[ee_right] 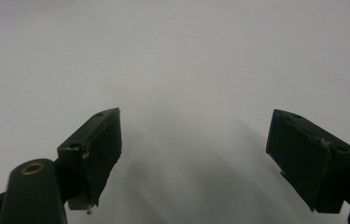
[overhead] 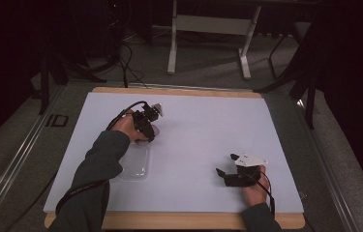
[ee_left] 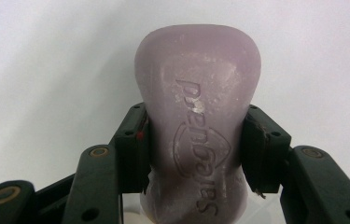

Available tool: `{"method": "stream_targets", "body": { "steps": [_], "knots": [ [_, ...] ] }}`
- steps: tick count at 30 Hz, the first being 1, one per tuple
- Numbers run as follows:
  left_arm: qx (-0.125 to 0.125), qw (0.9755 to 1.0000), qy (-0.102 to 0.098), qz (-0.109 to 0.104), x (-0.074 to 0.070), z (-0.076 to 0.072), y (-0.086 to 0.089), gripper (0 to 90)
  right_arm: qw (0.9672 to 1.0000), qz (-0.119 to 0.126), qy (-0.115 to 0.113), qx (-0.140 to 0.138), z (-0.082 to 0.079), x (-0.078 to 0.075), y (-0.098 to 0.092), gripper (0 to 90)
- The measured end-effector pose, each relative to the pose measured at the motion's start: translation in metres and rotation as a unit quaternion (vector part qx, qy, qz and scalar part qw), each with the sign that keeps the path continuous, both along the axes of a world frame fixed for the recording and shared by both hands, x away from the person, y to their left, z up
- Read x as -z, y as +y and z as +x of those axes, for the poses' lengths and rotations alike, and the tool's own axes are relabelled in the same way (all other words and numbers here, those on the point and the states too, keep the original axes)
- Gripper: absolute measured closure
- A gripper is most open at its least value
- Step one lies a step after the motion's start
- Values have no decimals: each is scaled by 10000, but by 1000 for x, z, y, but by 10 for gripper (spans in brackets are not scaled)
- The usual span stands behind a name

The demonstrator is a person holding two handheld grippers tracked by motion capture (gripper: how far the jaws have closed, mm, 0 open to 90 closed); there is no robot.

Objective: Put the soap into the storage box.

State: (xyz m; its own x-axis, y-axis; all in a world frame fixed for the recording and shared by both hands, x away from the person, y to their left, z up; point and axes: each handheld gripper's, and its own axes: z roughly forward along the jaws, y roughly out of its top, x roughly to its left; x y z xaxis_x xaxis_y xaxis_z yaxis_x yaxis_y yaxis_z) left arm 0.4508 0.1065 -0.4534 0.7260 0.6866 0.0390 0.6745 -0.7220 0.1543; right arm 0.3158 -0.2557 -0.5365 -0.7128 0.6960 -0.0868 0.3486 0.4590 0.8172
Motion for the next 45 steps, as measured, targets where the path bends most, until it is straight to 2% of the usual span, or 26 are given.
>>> {"method": "stream_targets", "body": {
  "steps": [3, 11, 20, 25, 30, 45],
  "knots": [
    [-94, 9999, -39, -98, -3, -2, 4, 498, 10000, 1, -1, -1, 0, 0, 0, 177],
    [-195, 9997, -148, -93, -10, -11, 13, 498, 10000, 2, -14, -1, 0, 0, 0, 177],
    [-129, 9997, -210, -64, -14, -22, 17, 498, 10000, 7, -19, 0, 0, 0, 0, 177],
    [-136, 9994, -267, -160, -17, -27, 21, 498, 10000, 5, -24, -4, 0, 0, 0, 177],
    [-88, 9996, -254, -108, -16, -32, 23, 498, 10000, 14, -26, -5, 0, 0, -1, 177],
    [-166, 9994, -279, -88, -20, -41, 36, 498, 10000, 27, -25, 9, 0, 0, -1, 177]
  ]
}}
